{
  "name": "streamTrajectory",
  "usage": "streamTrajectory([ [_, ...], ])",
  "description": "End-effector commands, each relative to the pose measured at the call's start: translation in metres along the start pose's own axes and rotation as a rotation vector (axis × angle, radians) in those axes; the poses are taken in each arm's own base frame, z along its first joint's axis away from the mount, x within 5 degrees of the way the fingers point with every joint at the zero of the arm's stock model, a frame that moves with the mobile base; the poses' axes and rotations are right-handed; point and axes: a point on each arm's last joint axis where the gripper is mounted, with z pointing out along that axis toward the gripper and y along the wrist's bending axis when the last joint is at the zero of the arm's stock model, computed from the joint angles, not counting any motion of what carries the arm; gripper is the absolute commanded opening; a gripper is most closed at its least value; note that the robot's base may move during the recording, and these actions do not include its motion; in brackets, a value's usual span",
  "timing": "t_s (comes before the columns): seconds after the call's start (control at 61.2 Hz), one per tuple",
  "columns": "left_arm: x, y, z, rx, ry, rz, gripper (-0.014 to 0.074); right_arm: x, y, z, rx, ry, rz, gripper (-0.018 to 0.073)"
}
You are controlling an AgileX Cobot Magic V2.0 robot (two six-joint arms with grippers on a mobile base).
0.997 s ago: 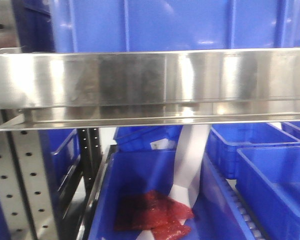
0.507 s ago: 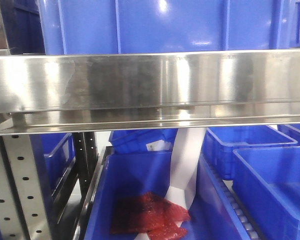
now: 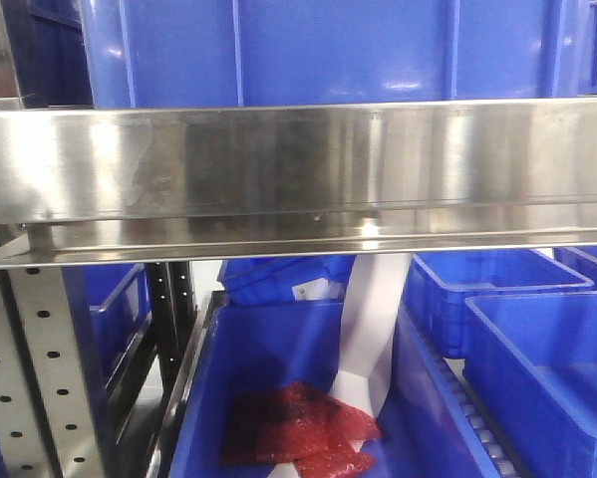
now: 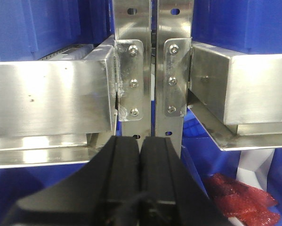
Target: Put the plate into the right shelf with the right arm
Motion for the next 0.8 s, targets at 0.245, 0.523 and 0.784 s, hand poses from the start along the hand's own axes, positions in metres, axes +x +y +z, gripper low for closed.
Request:
streamTrajectory([
  [0.245,-0.005,0.001,-0.001,-0.015,-0.085,-0.008,-0.0047,-0.053,0.010,0.123,-0.002,-0.029,-0.029,0.0028],
  [0.523,-0.005,0.001,-0.001,-0.015,-0.085,-0.008,-0.0047,-0.027,0.005,0.214,0.028,0.065,-0.036,0.0028],
  [0.784,-0.005,0.001,-0.001,-0.015,-0.085,-0.008,-0.0047,0.038,-0.024,0.279,0.103,0.212,-0.044,0.0028],
])
